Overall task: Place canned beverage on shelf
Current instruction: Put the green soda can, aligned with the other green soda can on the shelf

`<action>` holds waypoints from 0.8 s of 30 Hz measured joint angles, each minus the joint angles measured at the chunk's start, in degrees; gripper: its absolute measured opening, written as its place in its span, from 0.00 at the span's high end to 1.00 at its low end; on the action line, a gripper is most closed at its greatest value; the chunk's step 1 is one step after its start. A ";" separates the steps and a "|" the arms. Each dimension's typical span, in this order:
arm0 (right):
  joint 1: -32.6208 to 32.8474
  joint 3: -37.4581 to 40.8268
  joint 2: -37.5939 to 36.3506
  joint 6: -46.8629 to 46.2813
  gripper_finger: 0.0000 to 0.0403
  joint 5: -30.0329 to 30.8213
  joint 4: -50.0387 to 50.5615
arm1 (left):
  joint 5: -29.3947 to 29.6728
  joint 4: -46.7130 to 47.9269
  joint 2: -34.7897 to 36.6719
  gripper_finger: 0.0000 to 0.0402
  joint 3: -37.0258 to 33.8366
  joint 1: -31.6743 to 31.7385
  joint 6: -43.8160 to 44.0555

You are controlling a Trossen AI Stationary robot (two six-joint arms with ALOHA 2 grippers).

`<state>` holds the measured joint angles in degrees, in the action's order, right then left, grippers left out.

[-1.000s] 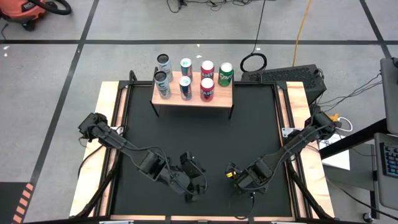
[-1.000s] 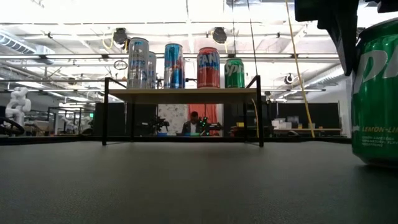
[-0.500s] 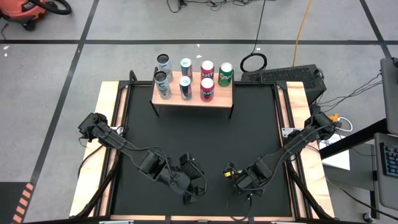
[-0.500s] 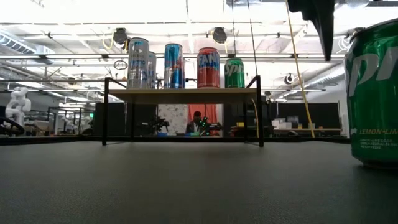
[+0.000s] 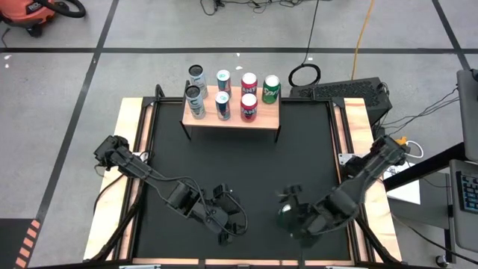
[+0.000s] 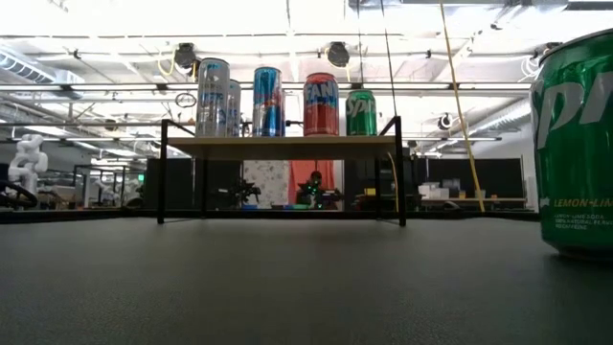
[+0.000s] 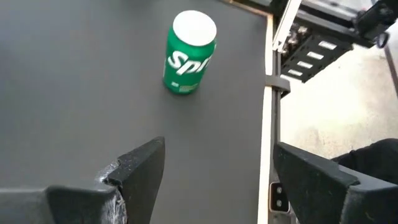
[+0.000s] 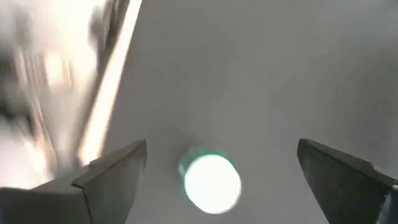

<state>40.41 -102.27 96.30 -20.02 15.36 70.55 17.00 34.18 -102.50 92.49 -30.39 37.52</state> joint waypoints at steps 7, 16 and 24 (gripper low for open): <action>13.58 -0.38 -2.66 -40.47 0.02 27.82 -5.21 | -0.31 0.91 0.86 0.26 0.00 0.07 1.61; 20.47 10.92 1.71 -71.82 0.02 37.15 -7.21 | -0.75 2.75 4.72 0.26 0.00 0.48 0.35; 22.49 17.04 4.93 -83.18 0.02 38.59 -3.08 | -0.80 9.03 6.93 0.26 0.00 1.74 -0.29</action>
<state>62.91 -85.23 101.22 -103.20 53.95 67.47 16.20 43.20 -95.57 92.49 -28.65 37.23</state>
